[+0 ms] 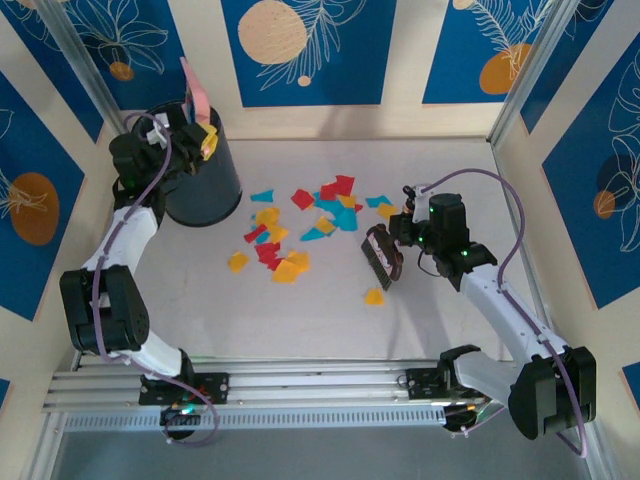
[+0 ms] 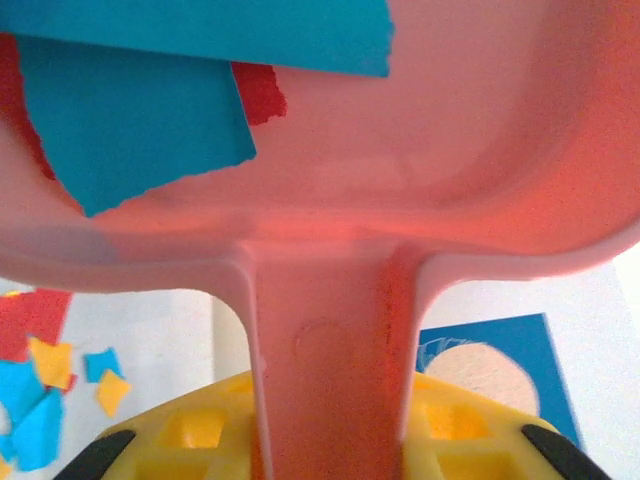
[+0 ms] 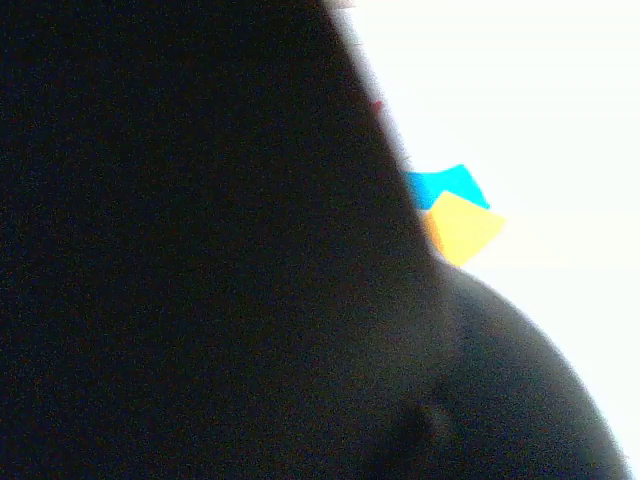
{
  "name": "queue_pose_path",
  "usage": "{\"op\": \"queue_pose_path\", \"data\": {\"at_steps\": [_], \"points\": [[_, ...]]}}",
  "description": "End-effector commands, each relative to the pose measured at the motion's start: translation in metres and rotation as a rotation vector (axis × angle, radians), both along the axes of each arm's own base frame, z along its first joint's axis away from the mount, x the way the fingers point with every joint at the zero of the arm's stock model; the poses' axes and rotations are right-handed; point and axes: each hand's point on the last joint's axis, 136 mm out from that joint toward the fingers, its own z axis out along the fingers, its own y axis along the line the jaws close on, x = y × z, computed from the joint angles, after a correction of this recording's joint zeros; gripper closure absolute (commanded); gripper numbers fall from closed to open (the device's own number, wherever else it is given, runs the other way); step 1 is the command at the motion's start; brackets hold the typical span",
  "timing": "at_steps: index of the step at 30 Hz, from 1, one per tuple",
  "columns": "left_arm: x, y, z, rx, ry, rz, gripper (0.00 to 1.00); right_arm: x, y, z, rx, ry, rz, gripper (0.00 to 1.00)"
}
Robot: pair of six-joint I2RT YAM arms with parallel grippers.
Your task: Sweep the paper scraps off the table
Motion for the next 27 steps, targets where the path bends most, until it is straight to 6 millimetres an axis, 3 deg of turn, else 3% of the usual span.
{"op": "queue_pose_path", "data": {"at_steps": [1,13,27], "points": [[0.0,0.007,0.014,-0.089,-0.053,-0.006,1.0,0.003,0.003,0.015,0.007,-0.04,0.003,1.0],[-0.01,0.01,0.023,-0.217,-0.045,0.0,1.0,0.004,0.005,0.013,0.012,-0.033,0.008,1.0],[-0.028,0.014,0.053,-0.368,-0.091,-0.012,1.0,0.003,0.005,0.011,0.014,-0.028,0.005,1.0]]}}
